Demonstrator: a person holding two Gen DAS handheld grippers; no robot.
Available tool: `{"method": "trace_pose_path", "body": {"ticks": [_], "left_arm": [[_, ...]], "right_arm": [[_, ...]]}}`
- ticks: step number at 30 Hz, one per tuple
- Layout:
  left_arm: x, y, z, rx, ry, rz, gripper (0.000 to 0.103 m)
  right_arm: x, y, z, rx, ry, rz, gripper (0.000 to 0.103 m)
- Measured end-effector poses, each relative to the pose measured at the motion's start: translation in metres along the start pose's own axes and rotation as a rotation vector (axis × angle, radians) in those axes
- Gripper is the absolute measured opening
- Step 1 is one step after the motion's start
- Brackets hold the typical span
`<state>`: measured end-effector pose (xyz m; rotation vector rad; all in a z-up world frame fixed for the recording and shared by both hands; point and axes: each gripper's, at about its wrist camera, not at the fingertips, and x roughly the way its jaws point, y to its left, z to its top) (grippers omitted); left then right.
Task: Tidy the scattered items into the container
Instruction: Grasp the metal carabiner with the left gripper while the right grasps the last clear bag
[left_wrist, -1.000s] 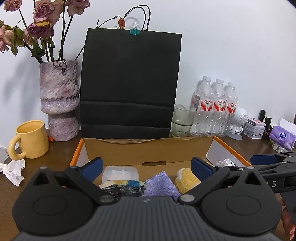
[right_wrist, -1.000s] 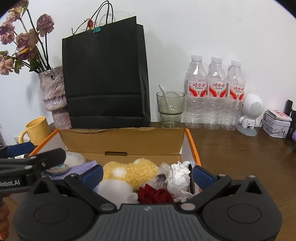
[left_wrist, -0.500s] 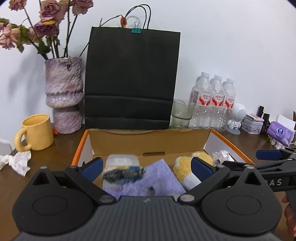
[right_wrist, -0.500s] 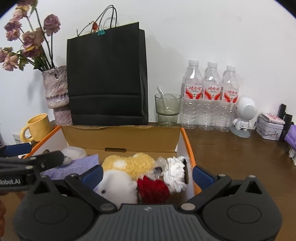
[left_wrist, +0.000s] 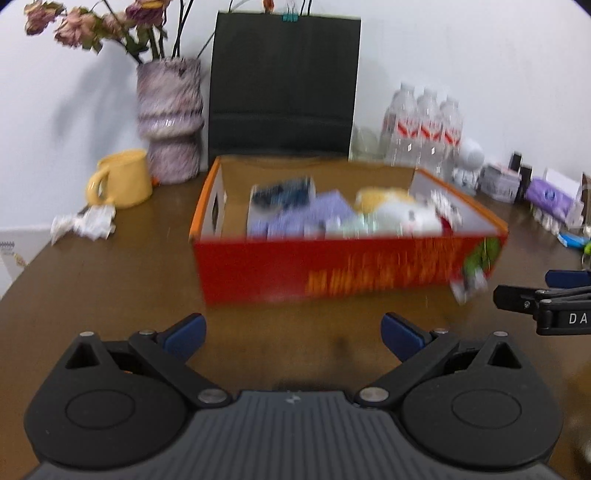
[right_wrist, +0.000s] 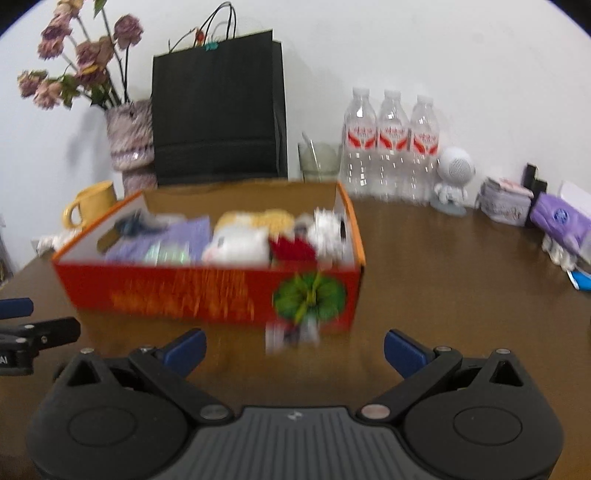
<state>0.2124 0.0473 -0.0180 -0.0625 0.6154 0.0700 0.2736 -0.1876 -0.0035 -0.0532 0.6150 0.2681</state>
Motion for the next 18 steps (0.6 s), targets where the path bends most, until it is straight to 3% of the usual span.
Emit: {"method": "trace_pose_path", "body": {"ticks": [5,10,13,14,18], "left_arm": [[0.003,-0.009,-0.024,0.023,0.068,0.031,0.103],[0.008,-0.014,-0.030,0.024,0.077,0.060,0.092],[0.008,-0.016,-0.029,0.026,0.059,0.055,0.072],[0.006,-0.018,-0.029,0.035,0.051,0.043,0.058],[0.003,-0.022,-0.031,0.053,0.038,0.045,0.055]], "right_arm": [[-0.012,0.004,-0.030,-0.012,0.010,-0.018,0.103],[-0.016,0.002,-0.036,0.000,0.000,-0.014,0.103],[-0.015,0.000,-0.037,0.006,0.001,-0.014,0.103],[-0.015,0.000,-0.037,0.005,0.003,-0.012,0.103],[-0.014,0.000,-0.038,0.005,0.007,-0.005,0.103]]}}
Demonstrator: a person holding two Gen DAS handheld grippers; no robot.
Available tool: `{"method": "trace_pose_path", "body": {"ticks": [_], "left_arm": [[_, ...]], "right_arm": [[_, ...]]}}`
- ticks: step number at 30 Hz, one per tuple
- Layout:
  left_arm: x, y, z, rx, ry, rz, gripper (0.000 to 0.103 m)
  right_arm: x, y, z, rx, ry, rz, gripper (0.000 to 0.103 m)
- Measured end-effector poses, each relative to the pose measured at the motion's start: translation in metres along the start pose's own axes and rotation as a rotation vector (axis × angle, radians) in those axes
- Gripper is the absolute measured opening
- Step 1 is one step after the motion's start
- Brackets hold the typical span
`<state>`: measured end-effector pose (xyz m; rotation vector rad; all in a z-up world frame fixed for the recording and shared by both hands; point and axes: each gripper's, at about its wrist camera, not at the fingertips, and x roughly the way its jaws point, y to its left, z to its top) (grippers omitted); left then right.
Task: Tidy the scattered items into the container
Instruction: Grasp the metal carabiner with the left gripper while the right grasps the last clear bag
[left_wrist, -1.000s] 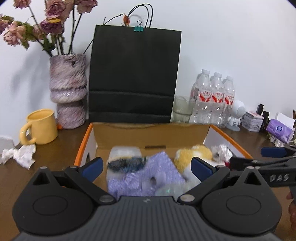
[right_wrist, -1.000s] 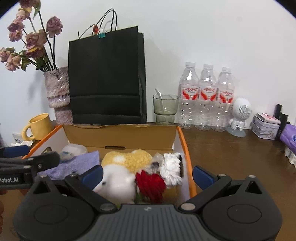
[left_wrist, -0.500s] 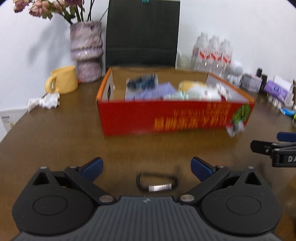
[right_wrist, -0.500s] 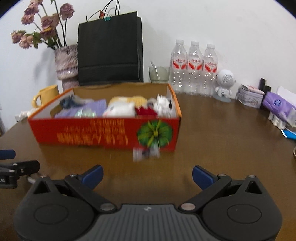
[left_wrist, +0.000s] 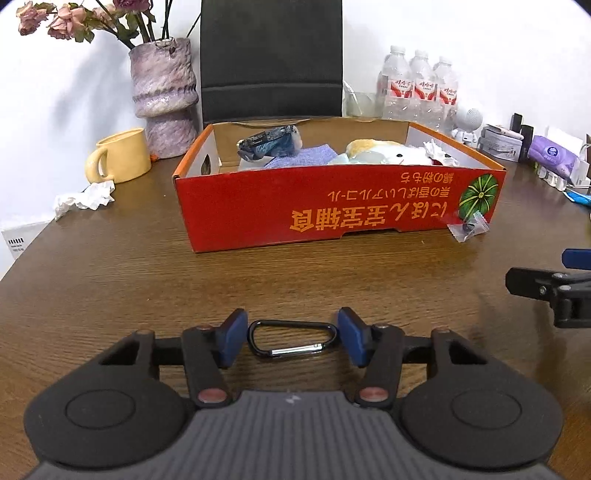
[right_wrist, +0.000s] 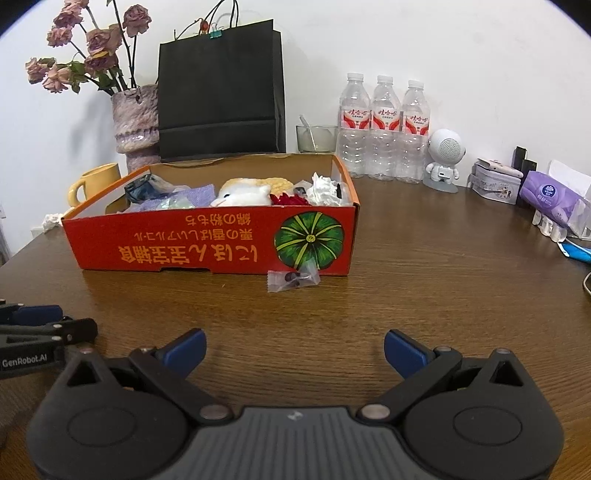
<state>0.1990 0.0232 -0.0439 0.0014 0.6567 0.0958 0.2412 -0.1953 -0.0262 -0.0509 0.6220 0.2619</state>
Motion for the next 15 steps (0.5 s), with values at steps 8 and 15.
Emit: {"method": "trace_pose_path", "body": {"ticks": [8,15], "left_arm": [[0.002,0.006,0.009,-0.039,-0.036,-0.014,0.055],[0.020,0.011,0.036,-0.096,-0.084,-0.055,0.055]], "right_arm": [[0.010,0.002,0.000,-0.012,0.018,-0.004,0.103],[0.046,0.000,0.021,-0.043,0.001,-0.052,0.099]]}}
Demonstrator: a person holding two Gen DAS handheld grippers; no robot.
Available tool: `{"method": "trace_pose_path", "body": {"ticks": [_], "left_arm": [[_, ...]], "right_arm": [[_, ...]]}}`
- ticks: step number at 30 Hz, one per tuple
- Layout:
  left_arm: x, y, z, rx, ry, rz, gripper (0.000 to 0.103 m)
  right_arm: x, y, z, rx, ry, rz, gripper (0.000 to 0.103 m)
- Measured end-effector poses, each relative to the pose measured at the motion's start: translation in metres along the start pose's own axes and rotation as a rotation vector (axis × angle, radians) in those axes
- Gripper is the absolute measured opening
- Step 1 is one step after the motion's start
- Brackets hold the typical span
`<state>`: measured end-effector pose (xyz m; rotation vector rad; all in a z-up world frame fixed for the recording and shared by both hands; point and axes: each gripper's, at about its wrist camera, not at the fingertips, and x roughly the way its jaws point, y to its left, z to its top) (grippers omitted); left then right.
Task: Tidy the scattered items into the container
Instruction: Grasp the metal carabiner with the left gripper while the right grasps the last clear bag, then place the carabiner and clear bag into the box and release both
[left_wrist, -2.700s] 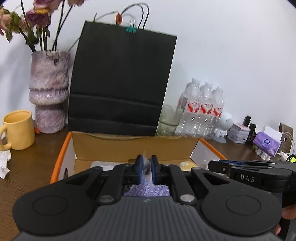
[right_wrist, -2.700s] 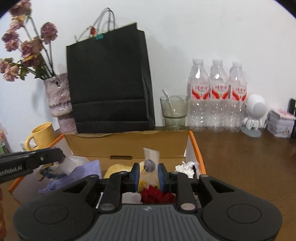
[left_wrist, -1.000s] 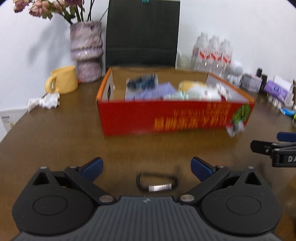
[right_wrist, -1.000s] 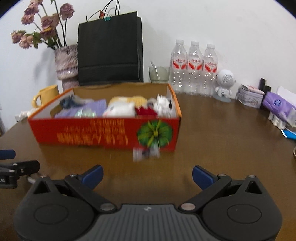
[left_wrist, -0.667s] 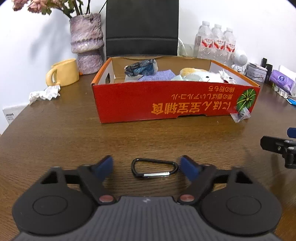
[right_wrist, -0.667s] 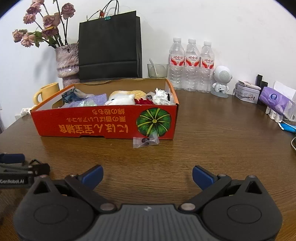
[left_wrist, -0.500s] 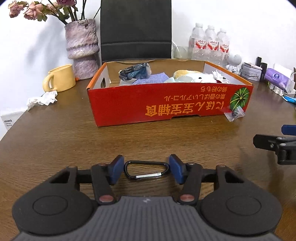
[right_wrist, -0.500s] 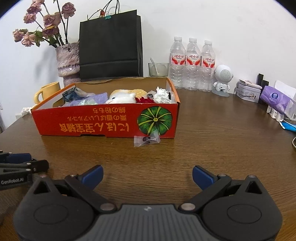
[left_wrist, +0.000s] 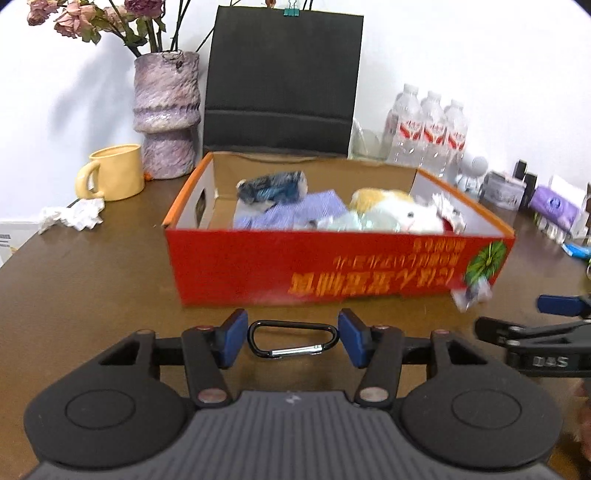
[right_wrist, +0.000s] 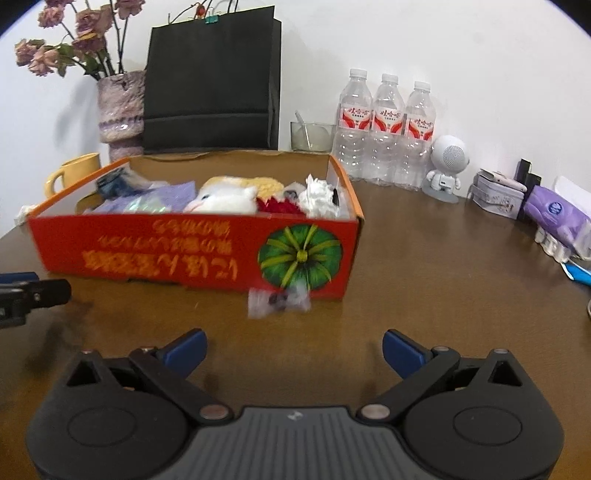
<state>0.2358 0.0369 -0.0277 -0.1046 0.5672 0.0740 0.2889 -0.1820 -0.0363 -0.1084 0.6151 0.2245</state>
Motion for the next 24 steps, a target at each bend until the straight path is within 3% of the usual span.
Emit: {"method": "trace_pose_path", "body": {"ticks": [4,8,11,13,14,24], "left_arm": [[0.004,0.002,0.002,0.003,-0.010,-0.017,0.055],[0.005,0.009,0.001,-0.024,-0.005,-0.026,0.055],[0.003,0.010,0.001,-0.023,-0.012,-0.033,0.055],[0.003,0.010,0.000,-0.021,-0.011,-0.034,0.055],[0.003,0.010,0.000,-0.021,-0.010,-0.032,0.055],[0.002,0.013,-0.002,-0.034,-0.014,-0.022,0.055]], "right_arm": [[0.024,-0.003,0.015,0.020,0.017,0.017,0.090],[0.039,-0.006,0.020,0.052,0.054,0.051,0.073],[0.037,-0.003,0.020,0.034,0.038,0.063,0.038],[0.031,-0.001,0.019,0.026,0.025,0.086,0.031],[0.027,-0.001,0.018,0.022,0.015,0.094,0.014],[0.002,-0.001,0.009,0.059,-0.016,0.135,0.008]]}}
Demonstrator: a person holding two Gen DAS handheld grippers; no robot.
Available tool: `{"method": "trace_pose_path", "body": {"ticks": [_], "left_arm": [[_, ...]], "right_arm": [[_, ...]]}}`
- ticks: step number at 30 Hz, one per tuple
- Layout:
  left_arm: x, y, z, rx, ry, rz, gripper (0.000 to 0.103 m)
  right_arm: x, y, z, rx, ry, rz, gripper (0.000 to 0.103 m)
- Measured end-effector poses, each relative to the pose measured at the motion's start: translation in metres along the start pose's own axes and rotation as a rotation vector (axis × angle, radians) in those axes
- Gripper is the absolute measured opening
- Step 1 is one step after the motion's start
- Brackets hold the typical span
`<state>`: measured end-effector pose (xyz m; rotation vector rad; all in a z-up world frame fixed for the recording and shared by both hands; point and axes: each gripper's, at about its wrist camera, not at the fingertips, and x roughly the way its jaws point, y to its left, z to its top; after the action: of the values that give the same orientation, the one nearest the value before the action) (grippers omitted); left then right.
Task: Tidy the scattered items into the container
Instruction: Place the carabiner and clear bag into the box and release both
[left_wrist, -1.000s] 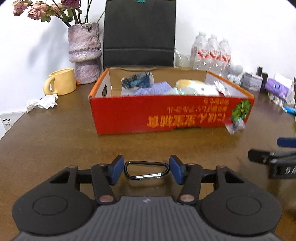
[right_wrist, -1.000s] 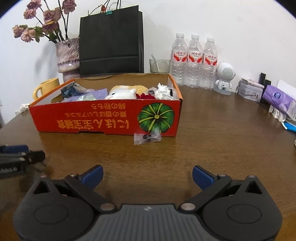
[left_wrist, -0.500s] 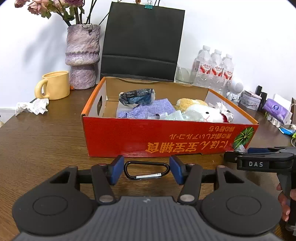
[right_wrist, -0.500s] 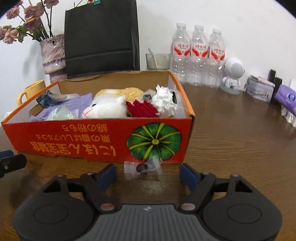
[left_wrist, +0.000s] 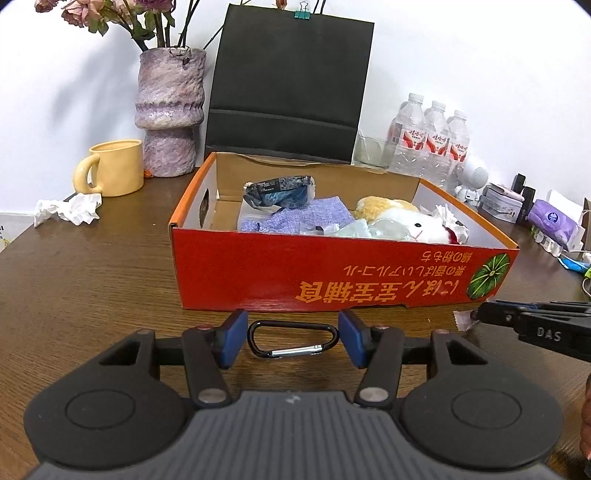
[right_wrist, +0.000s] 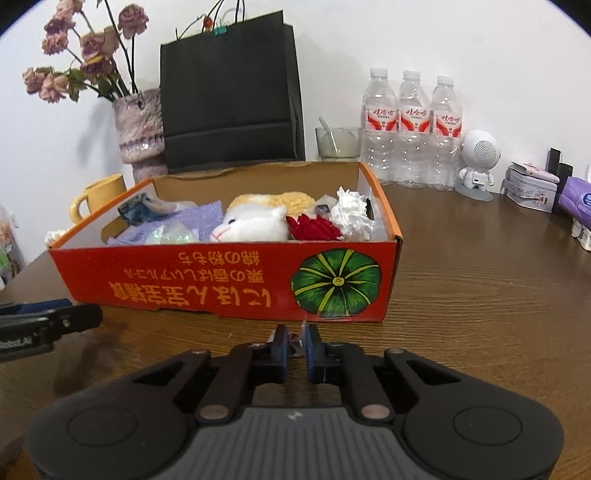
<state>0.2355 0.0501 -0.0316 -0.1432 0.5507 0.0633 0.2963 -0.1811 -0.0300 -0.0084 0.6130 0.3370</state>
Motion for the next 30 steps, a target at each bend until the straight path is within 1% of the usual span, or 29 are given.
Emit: {"method": "trace_pose_path", "body": {"ticks": [3,8,11,14,17,20,23,27,28,29,30], "left_arm": [[-0.008,0.000,0.003,-0.013,-0.015,-0.011,0.055],[-0.027,-0.003,0.018,-0.027,-0.064,-0.056,0.055],[-0.036,-0.005,0.040,-0.030,-0.100,-0.088,0.055],[-0.038,-0.013,0.066,-0.005,-0.168,-0.077,0.055],[-0.025,-0.020,0.087,0.005,-0.219,-0.066,0.055],[-0.003,-0.021,0.095,-0.007,-0.245,-0.060,0.055],[0.024,-0.023,0.100,0.024,-0.209,-0.063,0.055],[0.049,-0.019,0.104,0.051,-0.188,-0.040,0.056],[0.054,-0.018,0.105,0.056,-0.184,-0.038,0.056],[0.058,-0.018,0.106,0.062,-0.177,-0.038,0.056],[0.061,-0.018,0.106,0.063,-0.172,-0.036,0.059]], "right_arm": [[-0.011,0.002,0.000,0.018,-0.024,0.012,0.008],[-0.041,0.010,0.010,0.017,-0.111,0.053,0.008],[-0.059,0.013,0.029,0.013,-0.182,0.087,0.008],[-0.062,0.018,0.053,0.000,-0.234,0.100,0.008],[-0.048,0.024,0.076,-0.006,-0.264,0.099,0.008],[-0.020,0.025,0.090,0.012,-0.252,0.104,0.008],[0.010,0.025,0.099,0.003,-0.207,0.102,0.008],[0.038,0.024,0.108,-0.009,-0.169,0.092,0.008],[0.042,0.023,0.110,-0.013,-0.164,0.088,0.009],[0.046,0.022,0.110,-0.017,-0.159,0.087,0.011],[0.050,0.021,0.112,-0.019,-0.153,0.086,0.012]]}}
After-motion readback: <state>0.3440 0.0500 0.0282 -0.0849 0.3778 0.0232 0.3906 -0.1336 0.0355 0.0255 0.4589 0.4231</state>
